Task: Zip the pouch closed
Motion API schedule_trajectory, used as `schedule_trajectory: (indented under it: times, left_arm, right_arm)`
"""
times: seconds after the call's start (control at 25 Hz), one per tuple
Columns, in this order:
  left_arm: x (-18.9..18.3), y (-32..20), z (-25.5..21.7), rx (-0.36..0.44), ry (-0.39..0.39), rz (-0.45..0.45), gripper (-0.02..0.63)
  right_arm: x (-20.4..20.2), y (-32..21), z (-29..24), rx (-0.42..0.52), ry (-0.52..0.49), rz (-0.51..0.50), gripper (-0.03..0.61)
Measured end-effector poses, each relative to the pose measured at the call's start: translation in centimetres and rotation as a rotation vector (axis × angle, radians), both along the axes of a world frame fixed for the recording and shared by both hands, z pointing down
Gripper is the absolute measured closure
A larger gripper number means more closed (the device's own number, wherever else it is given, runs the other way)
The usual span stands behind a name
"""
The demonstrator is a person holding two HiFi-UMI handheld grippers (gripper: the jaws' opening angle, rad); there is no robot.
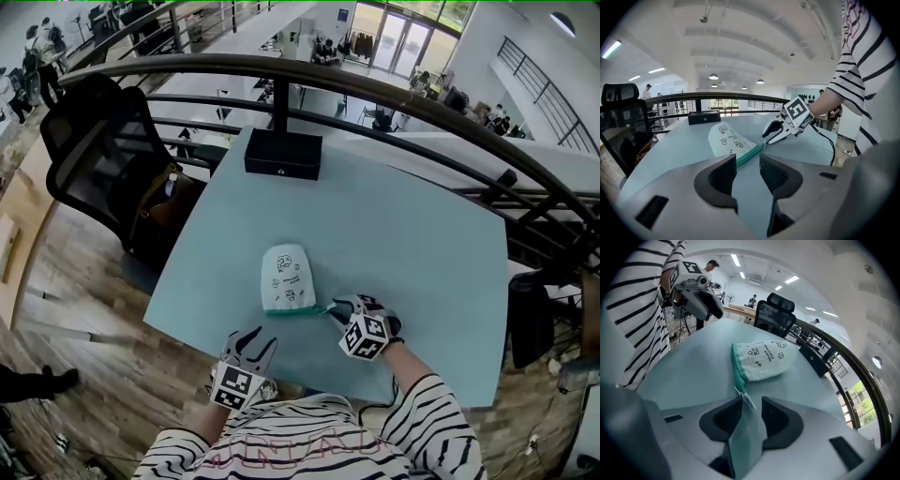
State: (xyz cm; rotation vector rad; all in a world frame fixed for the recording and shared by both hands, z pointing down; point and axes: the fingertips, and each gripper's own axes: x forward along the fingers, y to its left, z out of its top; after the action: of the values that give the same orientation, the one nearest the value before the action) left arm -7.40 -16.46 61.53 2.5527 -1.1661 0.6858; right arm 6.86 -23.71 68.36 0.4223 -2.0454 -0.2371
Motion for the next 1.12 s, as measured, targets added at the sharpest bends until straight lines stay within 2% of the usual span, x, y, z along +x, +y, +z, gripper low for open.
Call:
schedule_trajectory:
  times: [0.12, 0.2, 0.28, 0.52, 0.84, 1.12]
  left_arm:
    - [-0.1, 0.0, 0.6, -0.009, -0.009, -0.004, 0.482]
    - [-0.1, -0.1, 0.8, -0.011, -0.014, -0.005, 0.482]
    - [-0.1, -0.3, 1.1, -0.011, -0.017, -0.001, 0.482]
    - [0.5, -0.6, 1.7, -0.011, -0.02, 0.031, 0.482]
    - [1.7, -0.7, 2.8, -0.005, -0.024, 0.11, 0.472]
    - [2.3, -0.7, 4.2, -0.026, -0.03, 0.172, 0.465]
  right_arm:
    - [-0.1, 0.4, 1.0, -0.024, 0.024, -0.044, 0.453]
    - [0.0, 0.6, 1.1, -0.039, 0.023, -0.045, 0.51]
    - [-0.2, 0.8, 1.0, -0.063, 0.0, -0.034, 0.533]
    - [-2.2, 2.0, -0.4, -0.149, -0.123, 0.029, 0.541]
    - [-5.6, 3.5, -2.3, -0.183, -0.274, 0.135, 0.541]
    - [-7.5, 5.0, -2.6, -0.206, -0.356, 0.225, 0.541]
